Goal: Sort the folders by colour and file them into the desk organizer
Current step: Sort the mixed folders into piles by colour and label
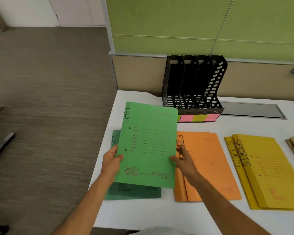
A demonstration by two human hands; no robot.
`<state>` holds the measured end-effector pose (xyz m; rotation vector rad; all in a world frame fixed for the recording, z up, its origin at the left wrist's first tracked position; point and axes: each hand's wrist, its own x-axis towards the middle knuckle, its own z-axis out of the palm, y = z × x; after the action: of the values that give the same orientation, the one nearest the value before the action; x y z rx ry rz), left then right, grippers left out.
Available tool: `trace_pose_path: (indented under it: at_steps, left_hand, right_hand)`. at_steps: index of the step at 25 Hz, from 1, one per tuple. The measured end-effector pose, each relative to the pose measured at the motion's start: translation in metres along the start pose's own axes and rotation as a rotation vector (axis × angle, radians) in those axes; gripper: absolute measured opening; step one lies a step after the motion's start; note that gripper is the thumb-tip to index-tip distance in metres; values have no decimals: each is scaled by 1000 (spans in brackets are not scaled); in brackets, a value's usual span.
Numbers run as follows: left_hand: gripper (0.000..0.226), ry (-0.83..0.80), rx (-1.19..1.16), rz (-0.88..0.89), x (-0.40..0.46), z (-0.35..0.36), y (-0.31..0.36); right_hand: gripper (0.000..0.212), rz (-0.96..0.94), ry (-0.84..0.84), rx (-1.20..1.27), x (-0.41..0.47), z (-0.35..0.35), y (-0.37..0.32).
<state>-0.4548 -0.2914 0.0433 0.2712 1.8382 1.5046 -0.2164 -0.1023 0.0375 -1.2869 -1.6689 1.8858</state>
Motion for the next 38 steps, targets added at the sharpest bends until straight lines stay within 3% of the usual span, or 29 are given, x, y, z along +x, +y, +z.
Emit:
trace_pose_path:
  at_steps: [5,14,19,22,27,33,38]
  left_hand:
    - [48,-85,-41,21,16,18,30]
    - [50,-264,-14,30,58,71,73]
    - [45,-322,66,-26,78,97,76]
    - [36,-346,196,-7,99,119,87]
    - [36,-213,263,29,161,173,105]
    - [36,-231,435,85,213,244,110]
    - [46,-257,546,187,232,270,103]
  right_hand:
    - [31,-53,-62,183,6,-19,-39]
    - [30,19,-119,167,24,-70,-91]
    - [30,-57,-145,119,29,-93,-103]
    - [26,-140,-33,143,27,-115,-110]
    - [22,-277,277,37,25,-152,-132]
    - [47,-417,436,-198,36,-154,-177]
    - [38,-450,522,-205,78,-144,-185]
